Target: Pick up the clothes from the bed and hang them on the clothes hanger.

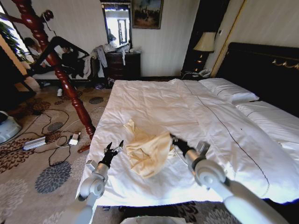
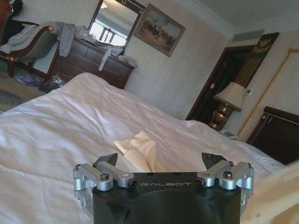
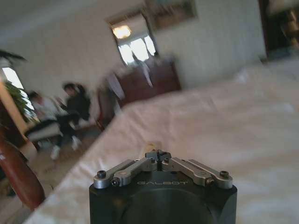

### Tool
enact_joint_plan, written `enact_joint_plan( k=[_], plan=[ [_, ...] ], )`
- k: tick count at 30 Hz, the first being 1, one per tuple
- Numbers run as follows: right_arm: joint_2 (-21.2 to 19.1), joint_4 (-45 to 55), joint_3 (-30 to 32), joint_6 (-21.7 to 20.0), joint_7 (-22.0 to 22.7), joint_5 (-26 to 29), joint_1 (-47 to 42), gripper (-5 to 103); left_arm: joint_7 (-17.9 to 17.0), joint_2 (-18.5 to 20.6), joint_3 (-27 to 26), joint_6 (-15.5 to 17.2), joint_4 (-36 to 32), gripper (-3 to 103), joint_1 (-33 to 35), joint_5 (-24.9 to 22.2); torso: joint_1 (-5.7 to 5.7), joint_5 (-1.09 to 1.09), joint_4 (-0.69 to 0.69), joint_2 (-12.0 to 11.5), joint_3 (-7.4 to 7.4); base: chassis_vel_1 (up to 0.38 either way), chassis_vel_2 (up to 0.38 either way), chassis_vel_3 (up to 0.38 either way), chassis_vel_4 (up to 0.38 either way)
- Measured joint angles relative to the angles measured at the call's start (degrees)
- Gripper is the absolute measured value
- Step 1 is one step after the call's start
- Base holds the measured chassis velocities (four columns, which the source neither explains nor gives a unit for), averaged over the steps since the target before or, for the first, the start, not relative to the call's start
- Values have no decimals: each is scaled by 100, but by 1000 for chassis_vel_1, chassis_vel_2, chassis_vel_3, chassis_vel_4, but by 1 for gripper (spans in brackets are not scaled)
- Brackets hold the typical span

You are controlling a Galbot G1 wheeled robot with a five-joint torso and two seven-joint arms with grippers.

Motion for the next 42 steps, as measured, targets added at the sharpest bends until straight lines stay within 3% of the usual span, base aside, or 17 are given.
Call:
enact_joint_plan(
  k=[2,4,5,8,9,10,11,12,14,18,26,30,35,42],
  plan=[
    [1,-14,10,149,-246,-249,-28,0,-1,-11,2,0,0,100,-2,-8,0,0,1,0,0,0,0,0,0],
    [48,-68,-122,537,-922,-882,-365,0,-5,-41,2,0,-9,100,23,-68,0,0,0,0,0,0,0,0,0],
    [48,-68,-122,537,-922,-882,-365,0,-5,-41,2,0,-9,100,23,-68,0,0,0,0,0,0,0,0,0],
    [185,-383,-623,979,-1703,-2037,-1163,0,-60,-108,47,22,-39,100,101,-201,0,1,-2,0,0,0,0,0,0],
    [185,-383,-623,979,-1703,-2037,-1163,0,-60,-108,47,22,-39,100,101,-201,0,1,-2,0,0,0,0,0,0],
    [228,-572,-763,1142,-1961,-2474,-1330,0,-98,-141,69,49,-51,100,126,-260,-1,1,-2,1,-1,0,0,0,0],
    [298,-877,-914,1367,-2304,-3028,-1504,0,-206,-206,91,130,-76,100,162,-360,-1,1,-1,1,0,0,0,0,0],
    [298,-877,-914,1367,-2304,-3028,-1504,0,-206,-206,91,130,-76,100,162,-360,-1,1,-1,1,0,0,0,0,0],
    [403,-1302,-1094,1665,-2696,-3614,-1674,0,-660,-349,118,454,-151,100,255,-553,0,2,-1,0,0,0,0,0,0],
    [429,-1444,-1166,1754,-2766,-3750,-1743,0,-1008,-517,272,747,-388,100,498,-845,-1,1,2,0,-1,0,0,0,0],
    [173,-1236,-1023,1885,-2817,-4087,-2227,0,-1308,-1002,716,994,-908,100,831,-1353,-1,1,1,0,-1,0,0,0,0],
    [114,-1140,-910,2184,-3081,-4862,-2871,0,-1600,-1058,812,1214,-1132,100,815,-1673,-1,1,0,1,-1,0,0,0,0],
    [238,-1279,-902,2397,-3350,-5297,-3076,0,-1751,-1128,869,1370,-1112,100,680,-1931,-1,1,0,1,-1,0,0,0,0],
    [333,-1498,-1035,2447,-3378,-5221,-2809,0,-1757,-1244,1076,1425,-730,100,330,-1882,-1,1,1,1,0,0,0,0,0]
  ],
)
